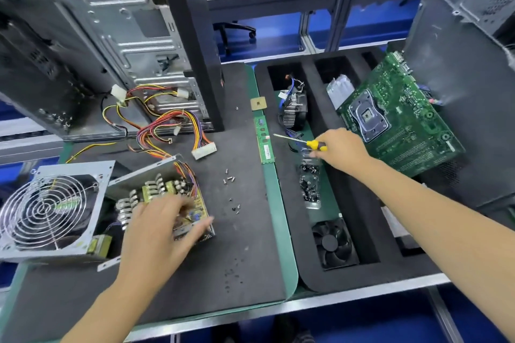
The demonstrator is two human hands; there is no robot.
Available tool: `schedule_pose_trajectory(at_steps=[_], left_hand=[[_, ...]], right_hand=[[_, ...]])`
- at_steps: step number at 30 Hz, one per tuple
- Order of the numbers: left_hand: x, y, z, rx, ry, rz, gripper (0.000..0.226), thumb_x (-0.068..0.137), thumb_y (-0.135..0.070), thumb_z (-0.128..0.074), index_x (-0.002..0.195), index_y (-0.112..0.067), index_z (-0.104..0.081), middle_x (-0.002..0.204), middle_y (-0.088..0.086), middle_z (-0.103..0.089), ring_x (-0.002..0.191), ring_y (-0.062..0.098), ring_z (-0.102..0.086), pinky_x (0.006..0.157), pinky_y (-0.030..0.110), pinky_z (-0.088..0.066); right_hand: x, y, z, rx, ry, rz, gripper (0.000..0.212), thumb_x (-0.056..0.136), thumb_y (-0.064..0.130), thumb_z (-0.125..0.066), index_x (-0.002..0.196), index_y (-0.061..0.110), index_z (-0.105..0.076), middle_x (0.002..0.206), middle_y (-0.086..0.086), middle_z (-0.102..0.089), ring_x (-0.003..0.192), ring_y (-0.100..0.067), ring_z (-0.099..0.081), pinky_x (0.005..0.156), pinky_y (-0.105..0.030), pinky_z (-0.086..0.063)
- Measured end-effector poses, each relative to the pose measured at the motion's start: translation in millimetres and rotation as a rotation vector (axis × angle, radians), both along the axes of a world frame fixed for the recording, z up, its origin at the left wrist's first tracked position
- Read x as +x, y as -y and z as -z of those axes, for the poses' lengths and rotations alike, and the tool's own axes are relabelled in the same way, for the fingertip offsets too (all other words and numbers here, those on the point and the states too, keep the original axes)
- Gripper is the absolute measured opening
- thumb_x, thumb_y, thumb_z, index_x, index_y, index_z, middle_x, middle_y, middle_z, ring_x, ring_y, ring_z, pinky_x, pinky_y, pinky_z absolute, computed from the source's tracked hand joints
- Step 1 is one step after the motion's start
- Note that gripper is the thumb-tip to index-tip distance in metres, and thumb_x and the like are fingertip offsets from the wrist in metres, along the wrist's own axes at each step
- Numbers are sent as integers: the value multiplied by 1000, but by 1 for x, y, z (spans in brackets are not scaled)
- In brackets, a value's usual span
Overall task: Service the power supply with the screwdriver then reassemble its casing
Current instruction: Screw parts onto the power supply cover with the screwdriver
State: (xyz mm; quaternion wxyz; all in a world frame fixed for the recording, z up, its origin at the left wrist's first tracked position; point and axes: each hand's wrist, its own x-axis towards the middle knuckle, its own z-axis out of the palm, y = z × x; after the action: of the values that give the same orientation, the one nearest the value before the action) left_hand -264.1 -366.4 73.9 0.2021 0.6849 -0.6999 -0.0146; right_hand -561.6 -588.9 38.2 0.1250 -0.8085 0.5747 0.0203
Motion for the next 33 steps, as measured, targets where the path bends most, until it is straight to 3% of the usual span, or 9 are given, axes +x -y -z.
schedule_pose_trajectory(at_steps=[9, 13, 17, 20, 23, 26, 28, 31, 33], left_hand=[[-75, 115, 7, 217, -65, 257, 17, 94, -31, -60, 88, -15, -62, 84, -2, -59, 83, 22, -56, 76, 39, -45], [-101, 159, 32, 443, -131, 460, 19, 97, -18, -55, 111, -12, -67, 116, 6, -59, 115, 22, -52, 101, 30, -37], [-106, 182, 39, 503, -258, 514, 28, 97, -9, -54, 123, -11, -65, 135, 10, -52, 129, 22, -44, 98, 13, -23], [-108, 198, 42, 560, -289, 544, 31, 98, -7, -53, 124, -17, -66, 138, 5, -53, 131, 22, -45, 113, 31, -26], [-113, 209, 43, 580, -379, 500, 25, 98, -14, -55, 119, -15, -69, 123, 4, -66, 117, 18, -57, 105, 40, -40], [-117, 213, 41, 602, -556, 375, 26, 98, -30, -56, 106, -13, -75, 96, 7, -71, 76, 4, -58, 72, 12, -44], [-119, 211, 42, 644, -626, 291, 36, 98, -43, -51, 100, -17, -77, 78, -9, -70, 62, 0, -52, 56, 6, -37], [-124, 205, 42, 741, -820, 214, 46, 100, -48, -45, 98, -12, -74, 65, -18, -69, 53, 1, -56, 50, 8, -39], [-129, 203, 43, 802, -1076, 158, 42, 101, -40, -47, 99, -6, -71, 78, -6, -73, 63, 6, -66, 57, 13, -49]], right_hand=[[-4, 8, -3, 159, 138, 7, 32, 82, 36, -72, 67, 16, -51, 58, 1, -47, 56, -20, -45, 48, -27, -31], [-12, 9, 4, 187, 292, 63, 19, 77, 31, -77, 81, 14, -69, 59, 8, -58, 64, -18, -62, 59, -29, -49], [-18, 6, 15, 257, 524, 185, 7, 80, 20, -76, 79, 14, -72, 64, 1, -69, 59, -9, -68, 64, -22, -58], [-17, 2, 17, 271, 620, 223, 8, 82, 19, -73, 81, 11, -72, 67, -1, -70, 55, -3, -67, 58, -15, -55], [-15, -1, 13, 187, 595, 216, 16, 86, 23, -68, 84, 7, -70, 79, -6, -65, 61, -13, -67, 57, -28, -58], [-12, -4, 7, -66, 348, 167, 32, 91, 34, -60, 63, 21, -50, 71, 0, -46, 62, -23, -52, 53, -34, -40], [-5, -7, 4, -91, 319, 156, 36, 90, 31, -59, 62, 27, -38, 62, 6, -43, 62, -24, -49, 51, -31, -34], [6, -11, 3, -8, 325, 80, 10, 87, 23, -59, 88, 20, -50, 74, 0, -60, 72, -26, -57, 57, -34, -45], [10, -14, 6, 0, 340, -8, 20, 87, 21, -59, 102, 15, -48, 83, -2, -63, 76, -26, -57, 60, -35, -45]])
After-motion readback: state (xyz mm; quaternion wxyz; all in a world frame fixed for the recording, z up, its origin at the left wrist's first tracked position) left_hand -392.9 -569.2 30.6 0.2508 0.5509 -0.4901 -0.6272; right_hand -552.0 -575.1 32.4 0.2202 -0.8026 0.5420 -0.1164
